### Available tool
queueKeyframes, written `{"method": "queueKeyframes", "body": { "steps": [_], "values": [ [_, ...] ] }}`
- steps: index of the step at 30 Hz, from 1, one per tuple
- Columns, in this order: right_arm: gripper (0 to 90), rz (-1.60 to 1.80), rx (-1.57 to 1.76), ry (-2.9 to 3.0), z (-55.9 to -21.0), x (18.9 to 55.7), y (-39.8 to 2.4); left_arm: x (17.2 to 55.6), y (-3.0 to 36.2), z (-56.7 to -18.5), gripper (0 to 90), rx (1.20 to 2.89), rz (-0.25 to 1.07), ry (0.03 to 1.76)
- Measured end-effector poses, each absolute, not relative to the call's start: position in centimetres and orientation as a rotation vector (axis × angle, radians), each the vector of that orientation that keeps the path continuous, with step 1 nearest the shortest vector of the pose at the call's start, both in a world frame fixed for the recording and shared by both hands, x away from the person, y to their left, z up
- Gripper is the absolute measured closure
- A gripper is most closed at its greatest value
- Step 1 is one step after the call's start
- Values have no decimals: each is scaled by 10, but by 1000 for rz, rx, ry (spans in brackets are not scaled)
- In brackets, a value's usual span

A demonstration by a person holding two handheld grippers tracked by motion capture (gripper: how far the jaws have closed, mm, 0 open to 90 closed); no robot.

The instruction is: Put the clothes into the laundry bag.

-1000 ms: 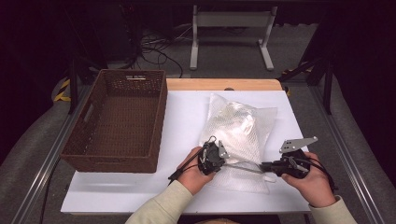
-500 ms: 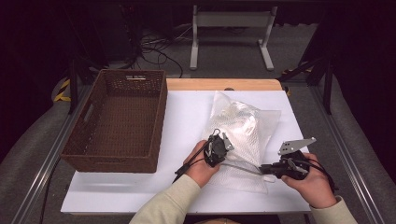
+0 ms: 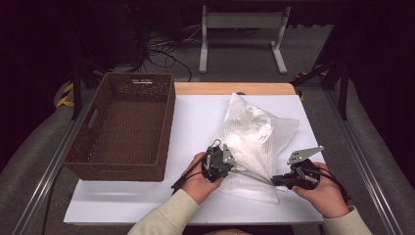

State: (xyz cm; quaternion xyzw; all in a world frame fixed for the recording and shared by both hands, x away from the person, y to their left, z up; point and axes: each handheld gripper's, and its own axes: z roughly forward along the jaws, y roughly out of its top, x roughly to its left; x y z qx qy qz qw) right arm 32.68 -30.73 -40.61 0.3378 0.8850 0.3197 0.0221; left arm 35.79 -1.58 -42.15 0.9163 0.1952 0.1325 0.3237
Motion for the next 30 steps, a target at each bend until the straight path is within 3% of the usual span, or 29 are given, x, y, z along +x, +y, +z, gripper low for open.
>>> {"method": "queueKeyframes", "body": {
  "steps": [8, 17, 18, 21, 30],
  "values": [
    [891, 950, 1047, 2750, -403, 323, -312, 351, 28, -421, 738, 2363, 422, 649],
    [891, 929, 1047, 2763, -402, 323, -315, 366, 34, -439, 626, 2402, 394, 778],
    [892, 925, 1045, 2765, -401, 322, -315, 367, 34, -443, 654, 2415, 352, 772],
    [892, 923, 1047, 2764, -400, 322, -317, 367, 34, -445, 887, 2429, 293, 757],
    [892, 874, 1085, 2721, -398, 324, -326, 352, 34, -444, 900, 2472, 210, 666]
  ]
}}
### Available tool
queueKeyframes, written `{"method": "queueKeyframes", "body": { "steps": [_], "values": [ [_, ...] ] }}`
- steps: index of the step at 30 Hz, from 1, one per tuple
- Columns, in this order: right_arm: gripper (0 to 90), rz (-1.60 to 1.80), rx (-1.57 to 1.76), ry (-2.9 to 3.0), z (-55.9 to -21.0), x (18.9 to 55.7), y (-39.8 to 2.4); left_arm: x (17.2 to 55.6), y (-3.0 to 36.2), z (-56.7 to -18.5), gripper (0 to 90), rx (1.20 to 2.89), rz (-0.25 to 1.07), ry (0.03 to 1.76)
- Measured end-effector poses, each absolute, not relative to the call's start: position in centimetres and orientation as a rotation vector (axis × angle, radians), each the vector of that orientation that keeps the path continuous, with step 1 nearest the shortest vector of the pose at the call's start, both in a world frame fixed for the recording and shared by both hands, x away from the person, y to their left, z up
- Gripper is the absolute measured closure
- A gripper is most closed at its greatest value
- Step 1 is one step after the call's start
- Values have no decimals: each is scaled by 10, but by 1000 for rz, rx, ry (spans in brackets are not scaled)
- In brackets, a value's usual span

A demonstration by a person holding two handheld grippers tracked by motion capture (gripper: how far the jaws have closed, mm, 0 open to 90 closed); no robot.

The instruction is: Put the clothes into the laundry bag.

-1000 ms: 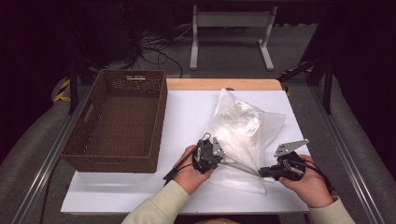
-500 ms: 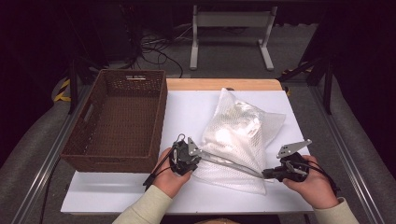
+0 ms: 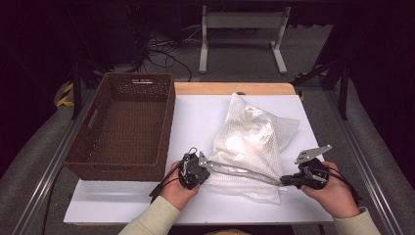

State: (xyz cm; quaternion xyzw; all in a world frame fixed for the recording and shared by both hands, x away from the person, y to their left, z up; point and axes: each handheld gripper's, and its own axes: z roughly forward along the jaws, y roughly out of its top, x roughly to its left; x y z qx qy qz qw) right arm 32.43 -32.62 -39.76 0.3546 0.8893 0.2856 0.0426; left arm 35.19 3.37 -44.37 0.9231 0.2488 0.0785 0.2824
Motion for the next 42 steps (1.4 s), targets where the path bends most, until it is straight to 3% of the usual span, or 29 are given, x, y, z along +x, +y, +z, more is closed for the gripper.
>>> {"method": "queueKeyframes", "body": {
  "steps": [9, 16, 25, 32, 42],
  "values": [
    [892, 836, 1127, 2674, -395, 325, -337, 335, 30, -442, 900, 2473, 118, 587],
    [885, 861, 1131, 2678, -394, 325, -338, 337, 44, -426, 900, 2352, 210, 641],
    [732, 948, 1112, 2647, -383, 319, -335, 351, 53, -428, 758, 2306, 333, 754],
    [623, 986, 1101, 2573, -372, 315, -338, 361, 53, -435, 635, 2333, 334, 775],
    [634, 1030, 1076, 2556, -369, 313, -335, 377, 46, -448, 488, 2359, 295, 691]
  ]
}}
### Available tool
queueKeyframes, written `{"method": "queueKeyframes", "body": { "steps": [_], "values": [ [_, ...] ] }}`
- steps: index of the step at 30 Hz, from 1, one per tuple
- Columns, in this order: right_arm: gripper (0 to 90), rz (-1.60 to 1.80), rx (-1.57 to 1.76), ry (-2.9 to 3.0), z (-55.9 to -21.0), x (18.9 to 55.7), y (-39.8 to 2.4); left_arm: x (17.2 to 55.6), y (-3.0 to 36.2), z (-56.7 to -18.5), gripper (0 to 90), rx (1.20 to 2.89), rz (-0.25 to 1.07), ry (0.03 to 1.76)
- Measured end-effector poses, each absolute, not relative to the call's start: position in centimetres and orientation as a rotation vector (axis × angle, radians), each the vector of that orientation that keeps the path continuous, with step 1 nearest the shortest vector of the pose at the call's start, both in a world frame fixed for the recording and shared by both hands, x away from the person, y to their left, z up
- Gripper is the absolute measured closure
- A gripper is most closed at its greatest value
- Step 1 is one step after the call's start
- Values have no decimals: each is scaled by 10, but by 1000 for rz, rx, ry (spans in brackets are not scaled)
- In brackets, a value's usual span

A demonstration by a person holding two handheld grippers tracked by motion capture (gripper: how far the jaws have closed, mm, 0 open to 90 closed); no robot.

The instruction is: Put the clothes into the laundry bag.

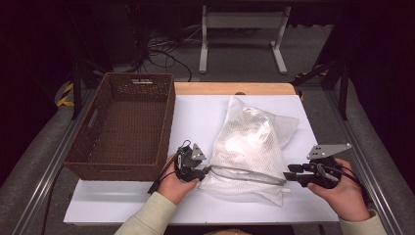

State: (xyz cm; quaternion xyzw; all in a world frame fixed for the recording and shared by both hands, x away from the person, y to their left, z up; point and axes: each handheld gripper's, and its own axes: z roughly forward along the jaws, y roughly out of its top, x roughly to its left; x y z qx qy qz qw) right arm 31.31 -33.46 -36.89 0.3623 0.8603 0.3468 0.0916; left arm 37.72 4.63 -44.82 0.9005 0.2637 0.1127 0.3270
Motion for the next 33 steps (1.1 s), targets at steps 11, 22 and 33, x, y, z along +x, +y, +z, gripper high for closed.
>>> {"method": "queueKeyframes", "body": {
  "steps": [11, 22, 33],
  "values": [
    [640, 1067, 1060, 2552, -369, 312, -333, 382, 40, -456, 480, 2346, 204, 601],
    [633, 1088, 1062, 2546, -368, 311, -333, 370, 37, -450, 731, 2411, 276, 552],
    [627, 1097, 1064, 2538, -368, 311, -333, 362, 41, -436, 861, 2345, 290, 540]
  ]
}}
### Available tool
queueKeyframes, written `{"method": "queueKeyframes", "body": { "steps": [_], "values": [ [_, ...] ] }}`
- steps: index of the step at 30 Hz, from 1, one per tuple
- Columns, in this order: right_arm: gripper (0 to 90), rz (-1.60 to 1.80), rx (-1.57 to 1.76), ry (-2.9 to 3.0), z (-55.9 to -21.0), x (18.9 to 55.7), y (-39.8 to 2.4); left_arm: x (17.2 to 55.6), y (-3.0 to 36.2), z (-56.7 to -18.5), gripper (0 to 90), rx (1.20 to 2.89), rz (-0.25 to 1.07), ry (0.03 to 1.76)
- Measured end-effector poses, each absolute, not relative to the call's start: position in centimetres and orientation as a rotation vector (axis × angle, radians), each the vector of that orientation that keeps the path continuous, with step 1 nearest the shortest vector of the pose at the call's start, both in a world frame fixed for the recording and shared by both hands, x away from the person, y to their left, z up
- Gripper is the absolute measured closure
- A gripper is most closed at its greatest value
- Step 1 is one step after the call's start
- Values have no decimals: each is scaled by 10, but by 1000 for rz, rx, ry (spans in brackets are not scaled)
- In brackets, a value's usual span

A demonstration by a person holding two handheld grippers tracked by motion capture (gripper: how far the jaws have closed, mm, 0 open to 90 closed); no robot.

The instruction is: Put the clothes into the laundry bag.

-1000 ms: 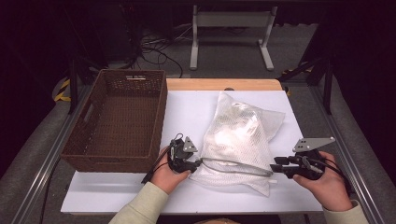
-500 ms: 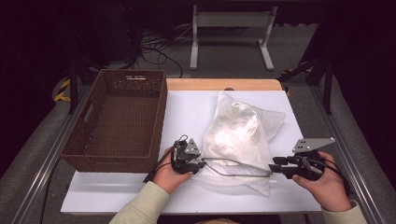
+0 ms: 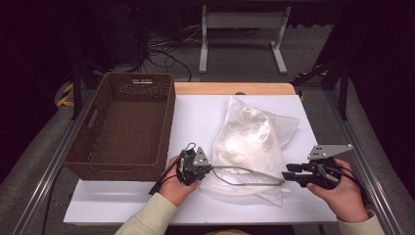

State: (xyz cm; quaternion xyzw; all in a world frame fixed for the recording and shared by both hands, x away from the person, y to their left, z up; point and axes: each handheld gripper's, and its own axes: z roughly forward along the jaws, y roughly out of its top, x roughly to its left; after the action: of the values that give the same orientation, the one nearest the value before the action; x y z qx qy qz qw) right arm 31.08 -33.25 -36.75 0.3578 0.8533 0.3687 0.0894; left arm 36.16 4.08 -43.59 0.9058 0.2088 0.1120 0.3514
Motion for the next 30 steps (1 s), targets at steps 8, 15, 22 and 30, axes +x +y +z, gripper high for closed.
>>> {"method": "queueKeyframes", "body": {
  "steps": [8, 15, 22, 30],
  "values": [
    [615, 1099, 1066, 2539, -368, 311, -331, 358, 30, -434, 802, 2324, 247, 503],
    [608, 1104, 1065, 2534, -367, 310, -331, 355, 31, -429, 772, 2264, 147, 454],
    [628, 1112, 1049, 2539, -366, 309, -329, 363, 47, -428, 784, 2282, 288, 639],
    [630, 1135, 1017, 2527, -363, 307, -326, 372, 42, -443, 653, 2371, 197, 694]
  ]
}}
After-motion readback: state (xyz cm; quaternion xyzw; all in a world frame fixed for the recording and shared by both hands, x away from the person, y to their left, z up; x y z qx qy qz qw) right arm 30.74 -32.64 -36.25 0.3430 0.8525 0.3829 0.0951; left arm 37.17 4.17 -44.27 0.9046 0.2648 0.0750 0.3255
